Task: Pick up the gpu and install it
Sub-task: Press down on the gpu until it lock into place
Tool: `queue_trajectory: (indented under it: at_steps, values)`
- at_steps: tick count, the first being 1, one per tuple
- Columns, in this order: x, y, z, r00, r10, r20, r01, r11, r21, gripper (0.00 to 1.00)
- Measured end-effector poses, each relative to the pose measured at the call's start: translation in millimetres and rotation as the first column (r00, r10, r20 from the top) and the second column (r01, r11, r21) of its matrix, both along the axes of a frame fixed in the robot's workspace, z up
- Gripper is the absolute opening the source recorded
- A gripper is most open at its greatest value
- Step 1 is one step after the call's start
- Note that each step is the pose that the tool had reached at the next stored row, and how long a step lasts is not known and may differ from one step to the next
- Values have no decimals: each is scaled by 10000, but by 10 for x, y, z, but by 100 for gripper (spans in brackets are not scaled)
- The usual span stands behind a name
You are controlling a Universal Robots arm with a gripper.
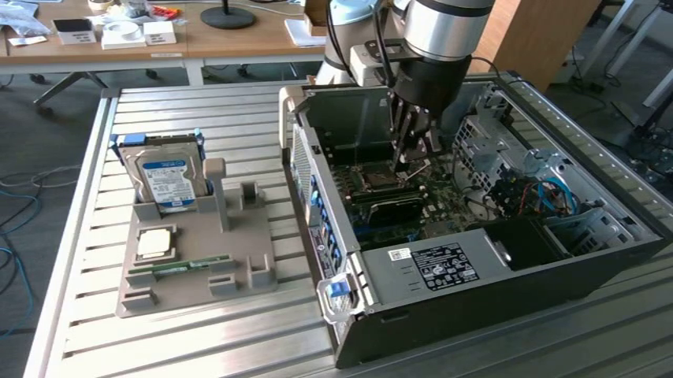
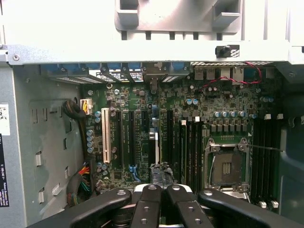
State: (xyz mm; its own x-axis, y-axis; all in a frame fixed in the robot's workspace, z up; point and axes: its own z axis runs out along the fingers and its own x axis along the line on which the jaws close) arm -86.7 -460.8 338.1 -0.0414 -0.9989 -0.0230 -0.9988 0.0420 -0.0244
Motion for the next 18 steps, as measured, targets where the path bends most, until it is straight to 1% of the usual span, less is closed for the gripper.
queue_trajectory:
  at_steps: [4, 14, 18]
  values:
    - [0, 0, -20, 10000, 0, 0, 0, 10000, 0, 11]
    - [0, 0, -195, 10000, 0, 0, 0, 10000, 0, 11]
    - [0, 0, -199, 10000, 0, 0, 0, 10000, -1, 11]
